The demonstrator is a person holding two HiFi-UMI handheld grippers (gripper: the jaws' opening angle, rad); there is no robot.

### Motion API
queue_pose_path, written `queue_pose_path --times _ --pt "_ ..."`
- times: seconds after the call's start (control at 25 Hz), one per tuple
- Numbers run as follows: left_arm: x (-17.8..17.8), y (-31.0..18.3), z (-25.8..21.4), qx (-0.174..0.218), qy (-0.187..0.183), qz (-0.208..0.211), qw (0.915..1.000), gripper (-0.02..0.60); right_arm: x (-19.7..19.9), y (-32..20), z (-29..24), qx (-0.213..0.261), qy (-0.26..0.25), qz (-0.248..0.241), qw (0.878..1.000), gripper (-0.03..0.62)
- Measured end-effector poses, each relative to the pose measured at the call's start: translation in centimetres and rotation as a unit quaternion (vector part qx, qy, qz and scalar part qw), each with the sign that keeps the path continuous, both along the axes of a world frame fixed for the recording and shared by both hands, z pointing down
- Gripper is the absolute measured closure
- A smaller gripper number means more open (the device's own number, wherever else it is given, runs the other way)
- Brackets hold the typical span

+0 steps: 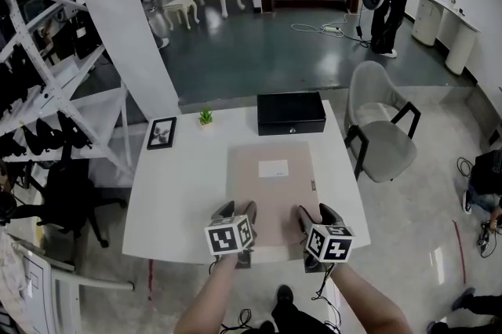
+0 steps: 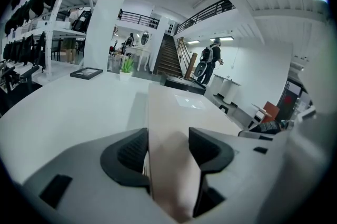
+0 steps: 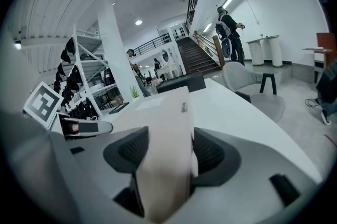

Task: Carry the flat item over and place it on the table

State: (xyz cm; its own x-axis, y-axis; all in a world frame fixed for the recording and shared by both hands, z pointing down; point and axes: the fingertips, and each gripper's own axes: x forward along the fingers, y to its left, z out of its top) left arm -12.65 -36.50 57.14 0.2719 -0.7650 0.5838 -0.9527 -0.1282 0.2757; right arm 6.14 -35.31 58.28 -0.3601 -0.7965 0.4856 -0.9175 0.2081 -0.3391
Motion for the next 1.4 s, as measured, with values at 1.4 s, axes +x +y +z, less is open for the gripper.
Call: queue_pose_path --times 1.4 --pt "-1.9 6.9 -6.2 0.08 -0.002 0.002 0.9968 0.507 -1.2 5.5 -9.4 0.105 0.001 -0.02 0.994 0.512"
